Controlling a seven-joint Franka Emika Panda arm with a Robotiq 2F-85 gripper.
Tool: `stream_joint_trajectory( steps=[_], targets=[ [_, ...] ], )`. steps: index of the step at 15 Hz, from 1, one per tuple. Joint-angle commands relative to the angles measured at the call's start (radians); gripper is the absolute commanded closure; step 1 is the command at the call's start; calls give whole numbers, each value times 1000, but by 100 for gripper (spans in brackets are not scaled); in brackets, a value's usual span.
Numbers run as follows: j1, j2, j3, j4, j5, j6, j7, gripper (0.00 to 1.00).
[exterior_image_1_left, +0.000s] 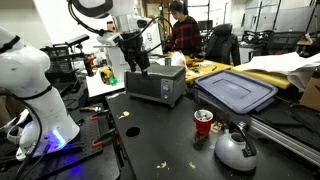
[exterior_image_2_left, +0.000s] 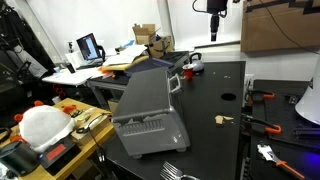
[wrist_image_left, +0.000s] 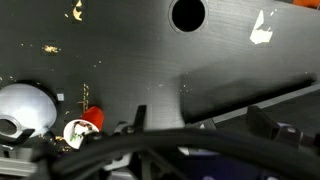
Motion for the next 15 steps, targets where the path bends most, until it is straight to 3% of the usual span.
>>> stream_joint_trajectory(
  steps=[1,8,15],
  targets=[
    [-11,73,-28,7,-39,38,-137,0],
    [-65,227,-44,43,-102,140,-338,0],
    [-75,393,-33,92,-39,318,-442,0]
  ],
)
